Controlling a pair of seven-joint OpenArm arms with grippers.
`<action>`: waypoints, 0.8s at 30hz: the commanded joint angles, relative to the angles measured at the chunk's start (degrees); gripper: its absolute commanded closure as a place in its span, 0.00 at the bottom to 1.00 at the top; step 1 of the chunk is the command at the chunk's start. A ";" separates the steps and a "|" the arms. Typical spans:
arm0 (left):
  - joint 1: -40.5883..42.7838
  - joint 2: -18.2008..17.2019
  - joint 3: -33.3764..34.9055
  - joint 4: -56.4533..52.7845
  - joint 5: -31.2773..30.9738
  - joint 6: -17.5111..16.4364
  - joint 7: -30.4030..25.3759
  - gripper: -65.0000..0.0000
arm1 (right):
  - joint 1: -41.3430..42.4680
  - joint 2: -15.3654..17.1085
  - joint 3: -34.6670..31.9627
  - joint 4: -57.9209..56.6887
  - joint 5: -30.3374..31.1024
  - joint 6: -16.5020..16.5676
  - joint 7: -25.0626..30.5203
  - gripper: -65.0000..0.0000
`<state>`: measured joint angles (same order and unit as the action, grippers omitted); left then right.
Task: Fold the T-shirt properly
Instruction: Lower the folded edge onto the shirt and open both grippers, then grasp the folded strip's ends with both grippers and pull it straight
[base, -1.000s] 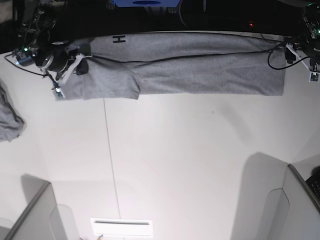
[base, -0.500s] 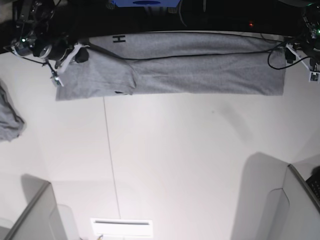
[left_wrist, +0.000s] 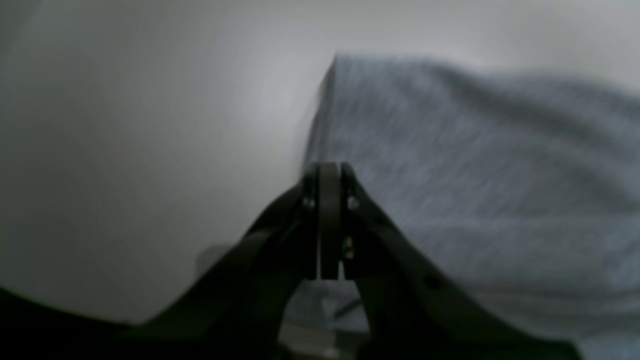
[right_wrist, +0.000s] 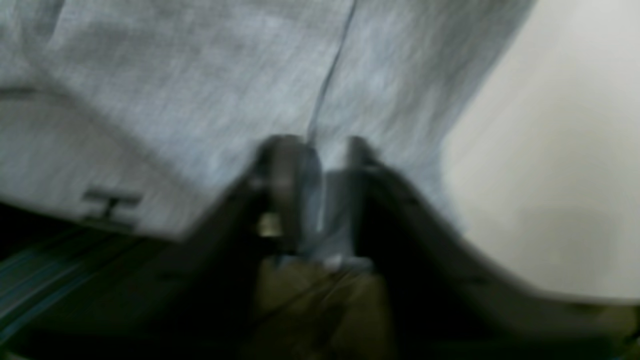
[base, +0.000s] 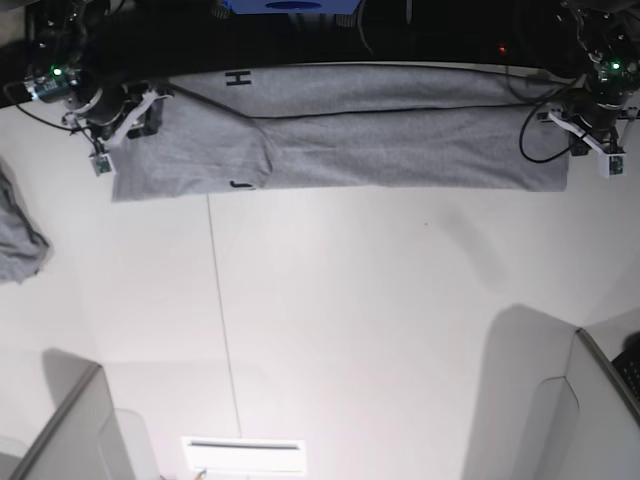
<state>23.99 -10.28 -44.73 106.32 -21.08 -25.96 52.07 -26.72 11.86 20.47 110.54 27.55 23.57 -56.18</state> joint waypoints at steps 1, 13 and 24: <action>-0.03 -0.57 -0.32 0.45 -0.41 0.15 -1.57 1.00 | 0.13 0.67 -1.08 0.71 0.19 0.38 1.81 1.00; -7.15 -1.10 -0.24 -19.07 -0.24 0.24 -2.01 1.00 | 8.48 0.67 -4.51 -12.65 -5.44 0.30 2.95 1.00; -17.26 -3.30 5.83 -23.82 -0.24 6.13 -1.57 1.00 | 24.92 1.29 -4.78 -28.83 -13.88 0.03 5.94 1.00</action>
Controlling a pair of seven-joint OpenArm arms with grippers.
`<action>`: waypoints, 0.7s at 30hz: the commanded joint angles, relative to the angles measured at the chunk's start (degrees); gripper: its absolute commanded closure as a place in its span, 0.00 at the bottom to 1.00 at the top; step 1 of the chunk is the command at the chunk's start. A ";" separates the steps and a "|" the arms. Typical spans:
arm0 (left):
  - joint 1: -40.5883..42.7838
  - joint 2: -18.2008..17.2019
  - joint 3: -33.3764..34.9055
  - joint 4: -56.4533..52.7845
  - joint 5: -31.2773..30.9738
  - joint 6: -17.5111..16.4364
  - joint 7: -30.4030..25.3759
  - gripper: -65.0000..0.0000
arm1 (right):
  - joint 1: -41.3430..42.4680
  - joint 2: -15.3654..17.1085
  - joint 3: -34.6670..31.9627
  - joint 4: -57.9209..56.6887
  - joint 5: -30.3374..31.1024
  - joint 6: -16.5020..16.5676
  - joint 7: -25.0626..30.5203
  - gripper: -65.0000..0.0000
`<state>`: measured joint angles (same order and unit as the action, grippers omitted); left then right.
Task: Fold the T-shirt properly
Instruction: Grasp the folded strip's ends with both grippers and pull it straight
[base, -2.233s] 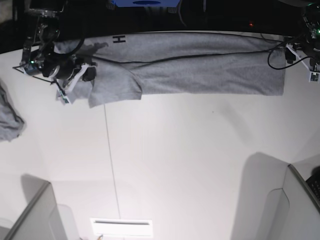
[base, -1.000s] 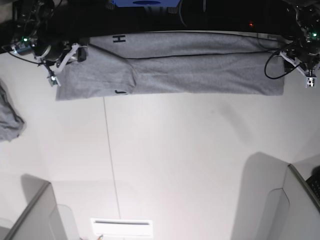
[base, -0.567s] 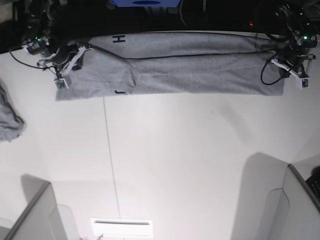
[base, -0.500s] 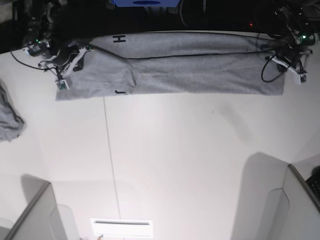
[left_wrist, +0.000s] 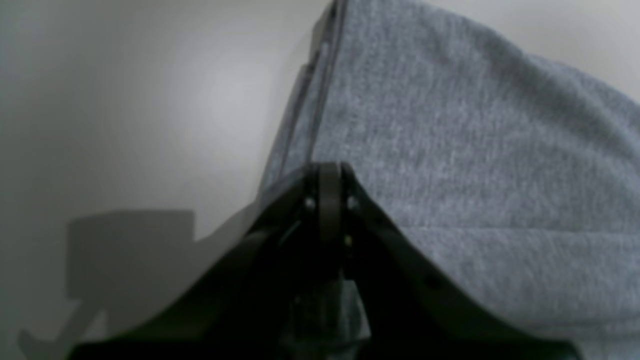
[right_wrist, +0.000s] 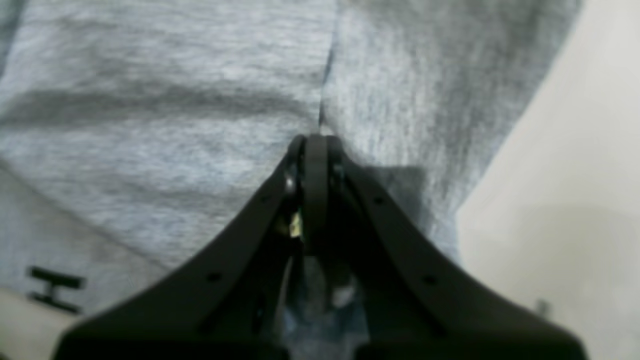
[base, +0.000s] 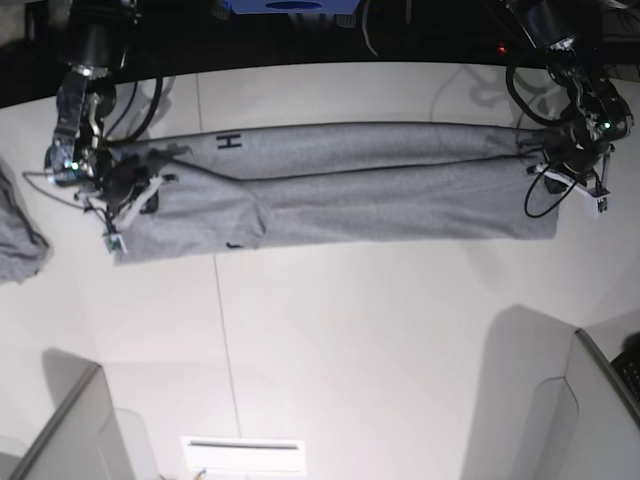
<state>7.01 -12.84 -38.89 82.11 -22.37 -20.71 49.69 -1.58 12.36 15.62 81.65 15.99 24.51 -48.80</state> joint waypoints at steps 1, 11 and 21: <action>-1.25 -0.74 -0.01 0.58 0.96 0.89 1.17 1.00 | 0.75 0.69 0.08 -0.02 -3.55 -0.73 -1.45 1.00; -1.25 -1.80 -0.80 17.54 0.35 0.71 7.67 1.00 | 0.84 -1.77 -0.01 17.91 -3.81 -0.56 -7.25 1.00; 3.94 -0.57 -13.55 21.59 -4.49 -11.51 10.57 1.00 | -8.75 -7.22 -0.10 32.60 -3.81 -0.56 -6.90 1.00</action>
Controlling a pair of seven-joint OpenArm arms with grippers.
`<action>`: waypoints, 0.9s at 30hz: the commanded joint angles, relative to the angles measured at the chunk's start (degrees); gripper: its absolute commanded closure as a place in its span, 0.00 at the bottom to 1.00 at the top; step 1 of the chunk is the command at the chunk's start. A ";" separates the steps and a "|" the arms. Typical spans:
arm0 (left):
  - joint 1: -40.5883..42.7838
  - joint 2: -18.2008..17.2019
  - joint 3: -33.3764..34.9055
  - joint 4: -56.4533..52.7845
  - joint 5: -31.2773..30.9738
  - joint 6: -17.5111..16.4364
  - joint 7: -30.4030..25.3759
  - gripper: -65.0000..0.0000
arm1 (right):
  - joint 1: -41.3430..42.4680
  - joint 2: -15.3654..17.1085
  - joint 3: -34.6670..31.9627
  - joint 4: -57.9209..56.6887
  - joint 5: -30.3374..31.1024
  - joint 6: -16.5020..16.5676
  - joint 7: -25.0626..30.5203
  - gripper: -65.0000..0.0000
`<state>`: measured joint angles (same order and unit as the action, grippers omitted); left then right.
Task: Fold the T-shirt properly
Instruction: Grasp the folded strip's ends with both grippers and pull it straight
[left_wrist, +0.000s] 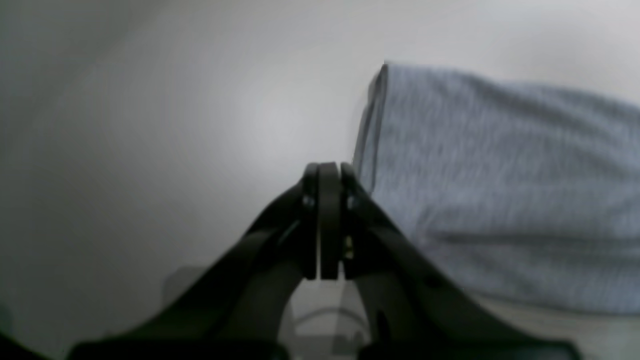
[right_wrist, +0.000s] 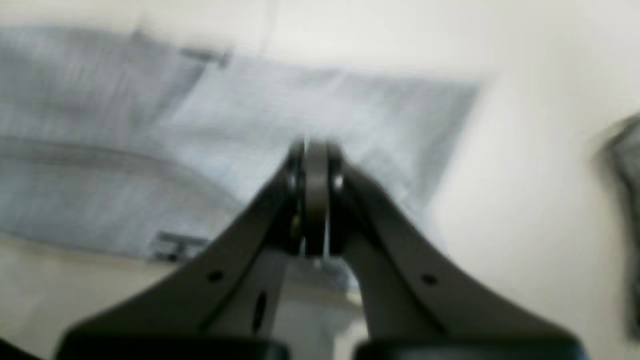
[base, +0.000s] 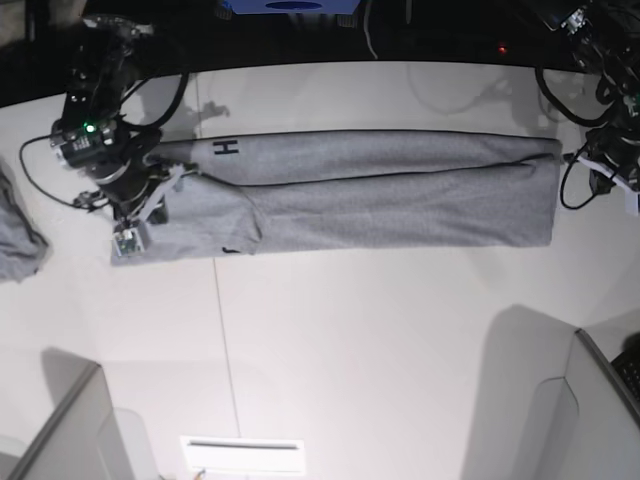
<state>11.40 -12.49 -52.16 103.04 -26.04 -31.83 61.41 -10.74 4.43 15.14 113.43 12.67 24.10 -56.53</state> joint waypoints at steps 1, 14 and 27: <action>0.07 -1.00 -0.98 -0.23 -1.17 -0.47 -1.23 1.00 | -0.38 0.01 0.38 0.82 -0.49 -0.14 0.84 1.00; 0.16 -1.44 1.48 -12.01 -3.89 -0.74 -6.59 0.10 | -4.07 -0.95 0.38 0.55 -0.49 -0.05 0.93 1.00; -1.24 -2.67 9.13 -23.79 -8.46 -0.74 -10.46 0.10 | -5.83 -1.04 0.38 0.73 -0.40 -0.05 0.93 1.00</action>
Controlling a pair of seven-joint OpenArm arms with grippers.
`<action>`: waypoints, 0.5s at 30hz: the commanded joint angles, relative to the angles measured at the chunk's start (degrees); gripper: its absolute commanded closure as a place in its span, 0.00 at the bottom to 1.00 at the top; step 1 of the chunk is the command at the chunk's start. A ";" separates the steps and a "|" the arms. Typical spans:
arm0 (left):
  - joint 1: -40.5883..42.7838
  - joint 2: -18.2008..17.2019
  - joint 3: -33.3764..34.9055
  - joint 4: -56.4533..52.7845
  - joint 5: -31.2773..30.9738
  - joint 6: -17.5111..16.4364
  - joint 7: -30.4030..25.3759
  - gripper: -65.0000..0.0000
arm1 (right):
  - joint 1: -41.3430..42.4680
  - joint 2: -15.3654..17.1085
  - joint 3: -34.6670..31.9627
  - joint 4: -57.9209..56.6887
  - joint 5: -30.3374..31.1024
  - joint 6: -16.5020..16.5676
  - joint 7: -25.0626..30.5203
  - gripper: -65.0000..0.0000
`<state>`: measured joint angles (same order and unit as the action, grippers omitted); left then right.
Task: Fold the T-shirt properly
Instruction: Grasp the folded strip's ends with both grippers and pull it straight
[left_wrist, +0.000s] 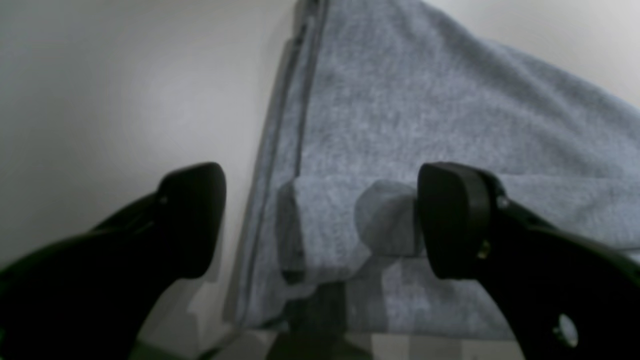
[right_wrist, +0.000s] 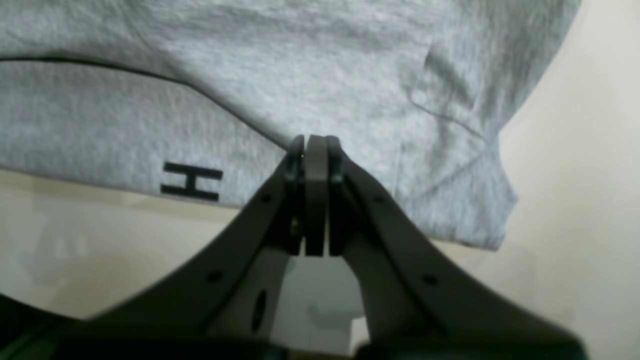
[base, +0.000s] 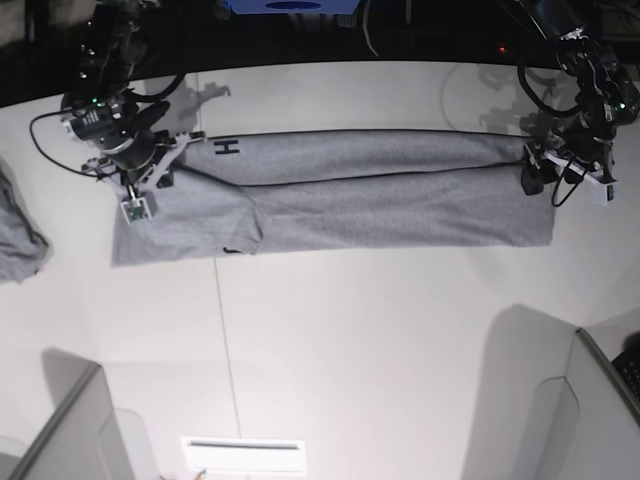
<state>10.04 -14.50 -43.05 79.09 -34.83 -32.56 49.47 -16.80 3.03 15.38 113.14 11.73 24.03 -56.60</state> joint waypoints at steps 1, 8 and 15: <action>0.02 -0.66 0.01 -0.19 0.32 -0.02 1.56 0.12 | 0.14 0.36 0.14 1.01 0.54 0.01 0.99 1.00; -0.15 -0.84 -0.16 -6.52 0.32 -0.02 1.30 0.65 | 0.05 0.36 0.14 1.10 0.54 0.01 0.99 1.00; -0.24 -1.54 -0.60 -8.10 0.24 -0.02 -0.90 1.00 | -0.74 0.27 0.14 1.28 0.54 0.19 0.99 1.00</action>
<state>9.30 -15.49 -43.77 71.11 -38.02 -33.32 45.80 -17.89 2.94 15.38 113.23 11.73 24.08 -56.66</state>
